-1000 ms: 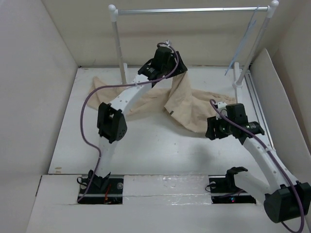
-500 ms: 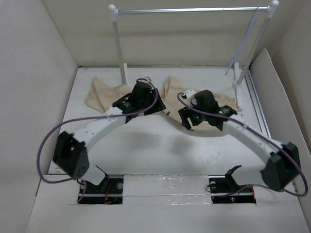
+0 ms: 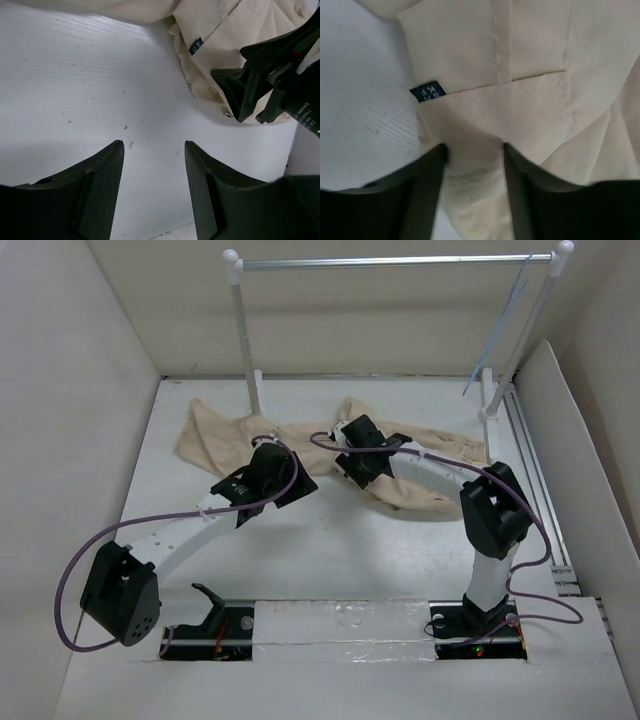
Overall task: Place the trousers on the hanger
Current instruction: Flatten out the trousers at the center of the board.
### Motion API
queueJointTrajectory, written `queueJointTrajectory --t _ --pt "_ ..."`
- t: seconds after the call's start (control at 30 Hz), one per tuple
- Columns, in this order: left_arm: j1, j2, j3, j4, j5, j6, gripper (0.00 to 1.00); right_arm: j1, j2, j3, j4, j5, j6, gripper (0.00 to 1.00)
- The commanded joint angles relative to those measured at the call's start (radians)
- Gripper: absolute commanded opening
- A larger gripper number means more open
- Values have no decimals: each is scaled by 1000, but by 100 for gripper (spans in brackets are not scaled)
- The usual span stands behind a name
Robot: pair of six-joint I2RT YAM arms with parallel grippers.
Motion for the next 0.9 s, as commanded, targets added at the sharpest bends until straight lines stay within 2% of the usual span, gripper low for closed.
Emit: queueJointTrajectory --t 0.0,0.07,0.1,0.13,0.27,0.33,0.4,0.43,0.47,0.5,0.57,0.63,0.7,0.73,0.83,0.87 --pt "37 1 5 30 -71 17 47 -6 34 88 0 71 -18 47" --pt "62 13 10 36 -87 34 47 -15 41 97 -3 74 -12 22" --pt "76 45 11 44 -85 43 48 -24 41 102 -5 81 -11 14" --pt "102 65 22 60 -73 54 48 -24 38 104 -3 87 -8 0" --pt "114 154 79 77 -16 77 48 -102 -47 52 4 52 38 0" --pt "91 182 102 94 -9 91 47 -208 -184 -10 39 -5 104 0" --pt "10 214 155 96 -9 126 46 -292 -274 -141 96 -111 134 0" --pt "-16 237 210 82 -10 137 46 -376 -326 -178 150 -163 149 0" --pt "-45 265 244 61 -13 142 46 -411 -334 -220 159 -256 152 0" --pt "-98 332 276 36 -21 142 46 -440 -330 -225 159 -287 155 1" --pt "-148 387 336 5 -36 128 47 -487 -284 -206 110 -332 157 11" --pt "-200 456 378 5 -33 97 47 -488 -262 -174 84 -331 147 29" --pt "-223 510 402 4 -33 74 48 -497 -268 -160 73 -318 149 41" --pt "-243 526 421 1 -51 62 48 -497 -278 -160 76 -314 152 53" --pt "-268 593 454 -4 -58 39 48 -497 -311 -149 58 -306 157 70" --pt "-277 608 464 -13 -65 36 48 -497 -333 -145 52 -300 154 72"
